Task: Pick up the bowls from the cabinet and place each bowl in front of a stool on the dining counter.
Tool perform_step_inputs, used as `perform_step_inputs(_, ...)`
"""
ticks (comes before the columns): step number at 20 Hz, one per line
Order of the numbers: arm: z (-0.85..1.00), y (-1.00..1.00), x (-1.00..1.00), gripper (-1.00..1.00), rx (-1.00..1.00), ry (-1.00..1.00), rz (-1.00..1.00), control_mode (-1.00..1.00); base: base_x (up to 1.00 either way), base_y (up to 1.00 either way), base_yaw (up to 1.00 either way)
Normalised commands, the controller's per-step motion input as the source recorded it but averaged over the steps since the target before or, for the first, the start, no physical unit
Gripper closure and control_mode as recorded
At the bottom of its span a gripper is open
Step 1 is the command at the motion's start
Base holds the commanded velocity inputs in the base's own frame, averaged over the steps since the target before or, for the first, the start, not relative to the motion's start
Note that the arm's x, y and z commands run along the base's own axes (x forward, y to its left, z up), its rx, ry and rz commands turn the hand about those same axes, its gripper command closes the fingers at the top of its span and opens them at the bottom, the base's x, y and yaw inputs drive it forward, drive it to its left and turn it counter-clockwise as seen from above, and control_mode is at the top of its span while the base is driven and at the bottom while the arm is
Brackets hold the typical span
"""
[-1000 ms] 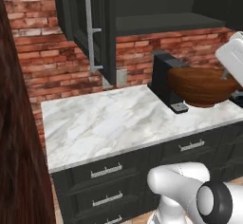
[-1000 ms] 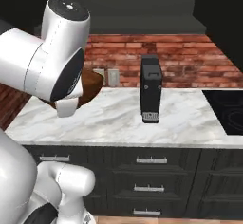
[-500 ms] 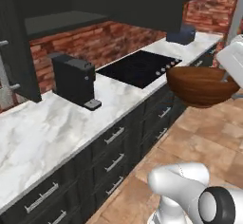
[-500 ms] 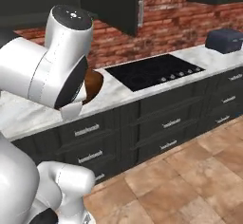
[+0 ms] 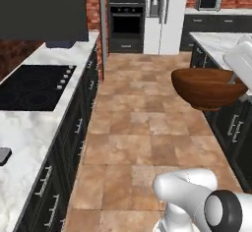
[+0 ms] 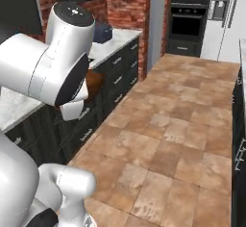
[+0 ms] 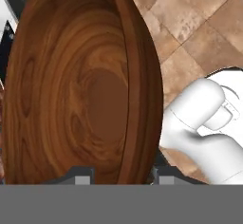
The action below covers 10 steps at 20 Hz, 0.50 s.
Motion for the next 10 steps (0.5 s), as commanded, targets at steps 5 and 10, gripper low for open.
perform_step_inputs(5,0.00,0.00,0.00,1.00,0.00,0.00,0.00,1.00,0.05,0.00,-0.80)
perform_step_inputs(10,0.00,0.00,0.00,1.00,0.00,0.00,0.00,1.00,0.84,0.37,-0.10)
